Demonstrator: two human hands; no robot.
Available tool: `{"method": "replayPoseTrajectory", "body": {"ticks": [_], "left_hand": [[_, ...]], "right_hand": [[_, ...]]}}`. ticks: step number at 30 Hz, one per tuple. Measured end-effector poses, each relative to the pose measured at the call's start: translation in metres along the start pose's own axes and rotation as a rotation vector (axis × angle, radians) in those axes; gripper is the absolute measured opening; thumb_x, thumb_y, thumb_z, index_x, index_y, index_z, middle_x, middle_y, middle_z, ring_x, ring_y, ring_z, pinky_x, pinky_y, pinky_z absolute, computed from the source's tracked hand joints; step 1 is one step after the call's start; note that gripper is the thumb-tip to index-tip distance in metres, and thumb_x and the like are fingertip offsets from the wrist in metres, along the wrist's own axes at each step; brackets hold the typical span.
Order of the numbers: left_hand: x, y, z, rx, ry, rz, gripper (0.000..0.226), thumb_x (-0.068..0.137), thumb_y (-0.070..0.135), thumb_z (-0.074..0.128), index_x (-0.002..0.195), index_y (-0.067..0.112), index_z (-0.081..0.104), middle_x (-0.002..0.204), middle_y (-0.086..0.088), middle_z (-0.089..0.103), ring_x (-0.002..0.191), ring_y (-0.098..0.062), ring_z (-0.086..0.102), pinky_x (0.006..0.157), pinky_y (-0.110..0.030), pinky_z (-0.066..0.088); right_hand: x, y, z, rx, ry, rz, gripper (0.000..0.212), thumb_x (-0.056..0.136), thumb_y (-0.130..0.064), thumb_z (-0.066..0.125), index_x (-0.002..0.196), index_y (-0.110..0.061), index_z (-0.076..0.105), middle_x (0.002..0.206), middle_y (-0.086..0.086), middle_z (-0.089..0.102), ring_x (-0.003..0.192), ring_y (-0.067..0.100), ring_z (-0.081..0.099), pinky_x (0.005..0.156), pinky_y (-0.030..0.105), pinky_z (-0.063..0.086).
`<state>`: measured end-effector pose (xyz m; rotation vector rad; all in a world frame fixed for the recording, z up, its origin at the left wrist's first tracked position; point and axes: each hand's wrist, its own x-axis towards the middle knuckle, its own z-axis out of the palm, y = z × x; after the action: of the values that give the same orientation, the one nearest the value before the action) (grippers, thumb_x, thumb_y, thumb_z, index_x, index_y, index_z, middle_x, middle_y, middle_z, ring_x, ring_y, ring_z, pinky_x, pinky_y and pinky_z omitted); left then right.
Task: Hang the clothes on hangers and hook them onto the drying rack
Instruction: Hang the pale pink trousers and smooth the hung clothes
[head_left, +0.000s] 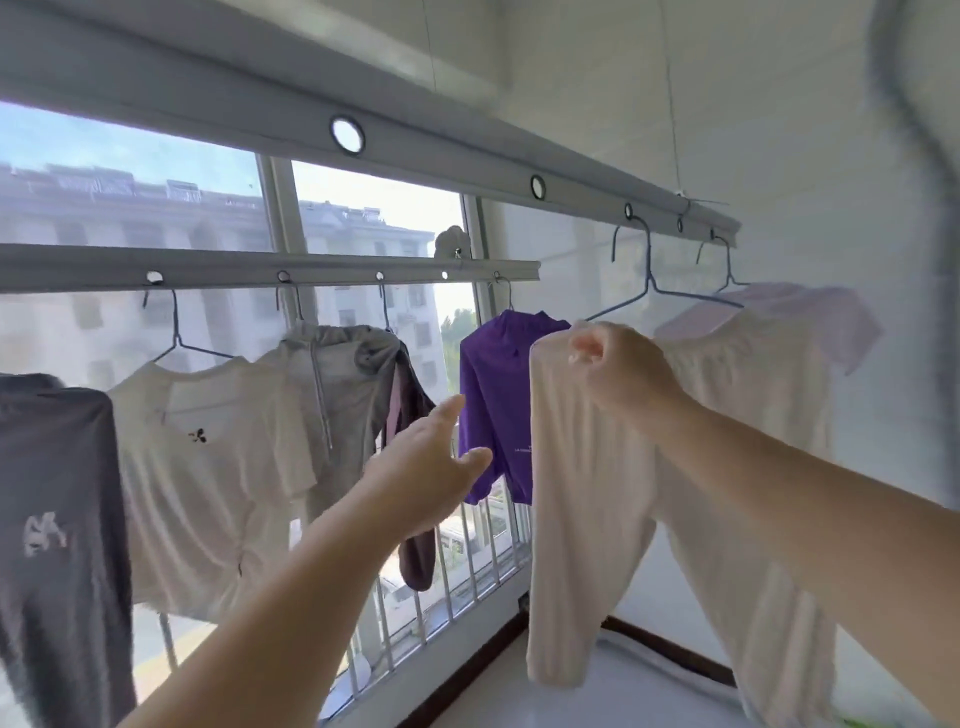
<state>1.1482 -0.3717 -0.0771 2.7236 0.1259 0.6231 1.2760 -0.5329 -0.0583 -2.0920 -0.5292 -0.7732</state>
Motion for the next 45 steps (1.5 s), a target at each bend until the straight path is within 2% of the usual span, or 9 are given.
{"method": "replayPoseTrajectory", "body": {"ticks": [7,11,13,17,25,28,31,36,45], "left_hand": [[0.056,0.043,0.042,-0.088,0.042,0.077,0.063,0.089,0.04,0.049,0.143,0.032,0.018,0.143,0.005,0.04,0.129,-0.016,0.039,0.106,-0.036,0.033],[0.079,0.058,0.055,-0.168,0.131,0.12,0.058,0.088,0.036,0.052,0.14,0.031,0.027,0.134,0.006,0.05,0.125,-0.011,0.043,0.098,-0.027,0.033],[0.086,0.061,0.059,-0.183,0.155,0.126,0.056,0.088,0.035,0.054,0.139,0.031,0.031,0.129,0.007,0.053,0.121,-0.011,0.047,0.097,-0.026,0.033],[0.096,0.066,0.062,-0.214,0.222,0.162,0.049,0.086,0.033,0.058,0.132,0.03,0.042,0.117,0.008,0.059,0.111,-0.009,0.053,0.088,-0.017,0.033],[0.1,0.08,0.06,-0.277,0.307,0.256,0.05,0.081,0.039,0.063,0.127,0.034,0.047,0.122,0.015,0.055,0.112,0.001,0.049,0.088,-0.013,0.029],[0.097,0.084,0.057,-0.215,0.339,0.327,0.055,0.082,0.04,0.061,0.133,0.034,0.041,0.136,0.016,0.042,0.122,0.001,0.039,0.096,-0.014,0.026],[0.094,0.085,0.056,-0.128,0.347,0.333,0.068,0.082,0.043,0.06,0.14,0.04,0.025,0.152,0.012,0.017,0.14,-0.011,0.019,0.113,-0.034,0.022],[0.087,0.079,0.059,0.035,0.357,0.251,0.086,0.082,0.046,0.057,0.142,0.044,-0.006,0.151,0.012,-0.024,0.14,-0.011,-0.02,0.117,-0.037,0.001],[0.042,0.035,0.051,0.048,0.491,-0.094,0.1,0.084,0.045,0.054,0.134,0.037,-0.032,0.149,0.004,-0.033,0.138,-0.017,-0.028,0.116,-0.043,-0.002]], "right_hand": [[0.075,0.081,-0.032,-0.464,0.232,-0.011,0.041,0.082,-0.014,0.052,0.122,-0.005,0.049,0.124,0.017,0.053,0.115,0.036,0.048,0.093,0.042,0.039],[0.109,0.099,-0.039,-0.563,0.164,-0.007,0.037,0.089,-0.021,0.046,0.122,-0.005,0.041,0.117,0.018,0.057,0.11,0.035,0.052,0.094,0.042,0.035],[0.119,0.102,-0.044,-0.465,0.087,0.022,0.034,0.093,-0.03,0.041,0.119,-0.009,0.049,0.114,0.015,0.062,0.106,0.033,0.056,0.091,0.04,0.036],[0.126,0.112,-0.053,-0.139,0.02,-0.036,0.027,0.091,-0.035,0.05,0.077,-0.016,0.062,0.077,0.001,0.067,0.076,0.025,0.059,0.066,0.032,0.04],[0.124,0.098,-0.061,-0.001,0.29,-0.03,0.025,0.091,-0.035,0.05,0.083,-0.017,0.066,0.078,-0.005,0.065,0.075,0.02,0.056,0.065,0.03,0.038],[0.121,0.094,-0.064,0.044,0.375,-0.008,0.027,0.091,-0.036,0.048,0.083,-0.016,0.065,0.08,-0.003,0.067,0.078,0.022,0.056,0.065,0.031,0.036],[0.104,0.089,-0.065,0.124,0.432,-0.011,0.026,0.091,-0.035,0.047,0.081,-0.017,0.063,0.08,-0.004,0.066,0.078,0.021,0.056,0.064,0.03,0.033],[0.061,0.064,-0.059,0.204,0.388,-0.1,0.023,0.092,-0.036,0.049,0.086,-0.02,0.064,0.078,-0.007,0.067,0.078,0.018,0.057,0.063,0.029,0.032],[-0.005,-0.012,-0.029,0.293,0.144,-0.321,0.017,0.089,-0.037,0.054,0.089,-0.026,0.067,0.073,-0.015,0.065,0.074,0.009,0.057,0.062,0.019,0.036]]}}
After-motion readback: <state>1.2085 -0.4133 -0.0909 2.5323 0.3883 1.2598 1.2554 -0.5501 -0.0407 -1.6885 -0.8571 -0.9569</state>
